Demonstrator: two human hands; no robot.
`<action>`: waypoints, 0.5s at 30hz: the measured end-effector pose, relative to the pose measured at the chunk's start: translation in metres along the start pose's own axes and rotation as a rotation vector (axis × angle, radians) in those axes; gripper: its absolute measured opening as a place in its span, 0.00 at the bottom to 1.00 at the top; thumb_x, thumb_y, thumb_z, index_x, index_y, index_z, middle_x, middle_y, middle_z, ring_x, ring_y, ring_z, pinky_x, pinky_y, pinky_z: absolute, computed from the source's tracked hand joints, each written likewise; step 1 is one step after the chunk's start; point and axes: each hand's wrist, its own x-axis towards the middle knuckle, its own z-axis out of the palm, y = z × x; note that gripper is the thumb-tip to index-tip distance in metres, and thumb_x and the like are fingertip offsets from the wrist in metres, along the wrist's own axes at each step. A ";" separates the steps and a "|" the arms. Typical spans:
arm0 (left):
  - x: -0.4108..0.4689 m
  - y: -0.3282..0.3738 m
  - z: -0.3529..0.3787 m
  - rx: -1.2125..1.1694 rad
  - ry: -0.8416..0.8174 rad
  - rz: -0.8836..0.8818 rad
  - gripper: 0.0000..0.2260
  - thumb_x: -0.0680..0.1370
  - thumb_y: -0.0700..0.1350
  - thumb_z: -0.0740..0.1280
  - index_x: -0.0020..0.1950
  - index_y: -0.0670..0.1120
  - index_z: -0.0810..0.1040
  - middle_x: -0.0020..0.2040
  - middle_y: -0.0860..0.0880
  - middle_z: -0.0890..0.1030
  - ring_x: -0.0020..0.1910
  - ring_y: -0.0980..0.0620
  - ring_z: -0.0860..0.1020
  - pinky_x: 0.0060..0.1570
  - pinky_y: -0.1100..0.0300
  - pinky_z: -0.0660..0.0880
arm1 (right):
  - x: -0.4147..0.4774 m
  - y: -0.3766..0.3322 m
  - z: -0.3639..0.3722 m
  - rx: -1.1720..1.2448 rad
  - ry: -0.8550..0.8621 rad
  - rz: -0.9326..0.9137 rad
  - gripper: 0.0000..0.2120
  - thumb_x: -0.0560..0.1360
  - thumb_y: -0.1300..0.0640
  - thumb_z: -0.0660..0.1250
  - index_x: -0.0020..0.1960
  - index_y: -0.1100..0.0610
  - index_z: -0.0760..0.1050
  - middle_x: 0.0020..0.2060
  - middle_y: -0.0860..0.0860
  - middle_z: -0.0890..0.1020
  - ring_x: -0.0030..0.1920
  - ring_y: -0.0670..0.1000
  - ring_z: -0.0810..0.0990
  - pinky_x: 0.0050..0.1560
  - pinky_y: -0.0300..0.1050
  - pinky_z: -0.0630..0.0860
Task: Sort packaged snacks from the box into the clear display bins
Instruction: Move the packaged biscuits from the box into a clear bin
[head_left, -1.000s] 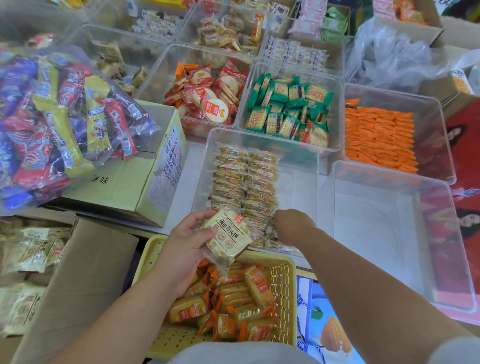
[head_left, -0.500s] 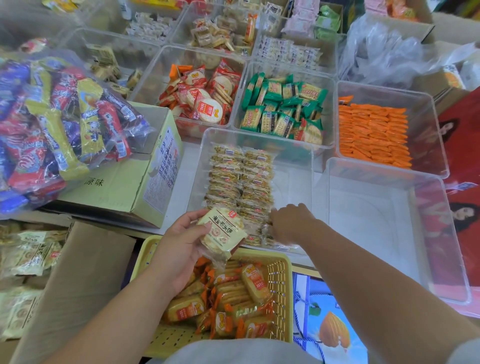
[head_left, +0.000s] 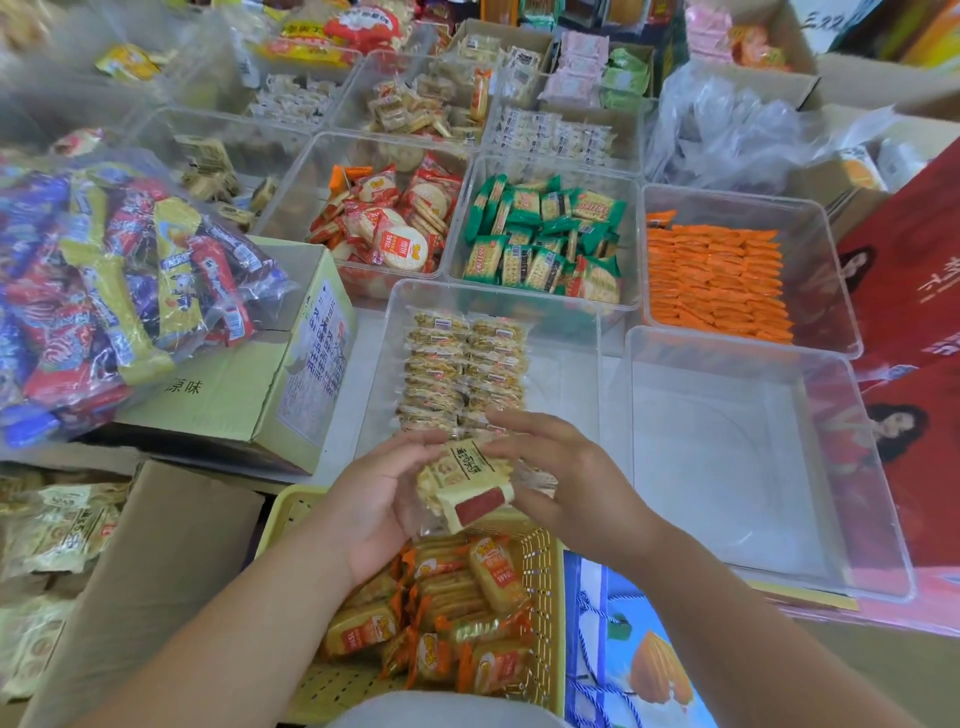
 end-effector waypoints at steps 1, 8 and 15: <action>0.001 0.000 0.004 0.050 0.022 0.017 0.15 0.75 0.42 0.69 0.61 0.42 0.80 0.49 0.39 0.87 0.40 0.43 0.86 0.32 0.52 0.82 | -0.003 0.000 -0.003 0.013 0.018 0.010 0.19 0.75 0.60 0.73 0.65 0.50 0.80 0.69 0.44 0.77 0.71 0.46 0.73 0.68 0.42 0.71; 0.026 0.015 -0.030 1.156 0.418 0.514 0.22 0.78 0.60 0.70 0.70 0.57 0.73 0.66 0.50 0.76 0.65 0.46 0.75 0.63 0.45 0.73 | 0.006 0.024 -0.035 -0.427 0.111 0.113 0.11 0.80 0.56 0.68 0.62 0.55 0.78 0.53 0.53 0.80 0.53 0.57 0.77 0.50 0.50 0.76; 0.045 0.012 -0.058 1.564 0.323 0.223 0.49 0.77 0.65 0.69 0.85 0.47 0.42 0.84 0.42 0.53 0.80 0.42 0.60 0.73 0.48 0.65 | 0.044 0.038 -0.031 -0.943 -0.270 0.180 0.17 0.77 0.64 0.60 0.64 0.52 0.70 0.55 0.52 0.76 0.57 0.57 0.72 0.54 0.50 0.71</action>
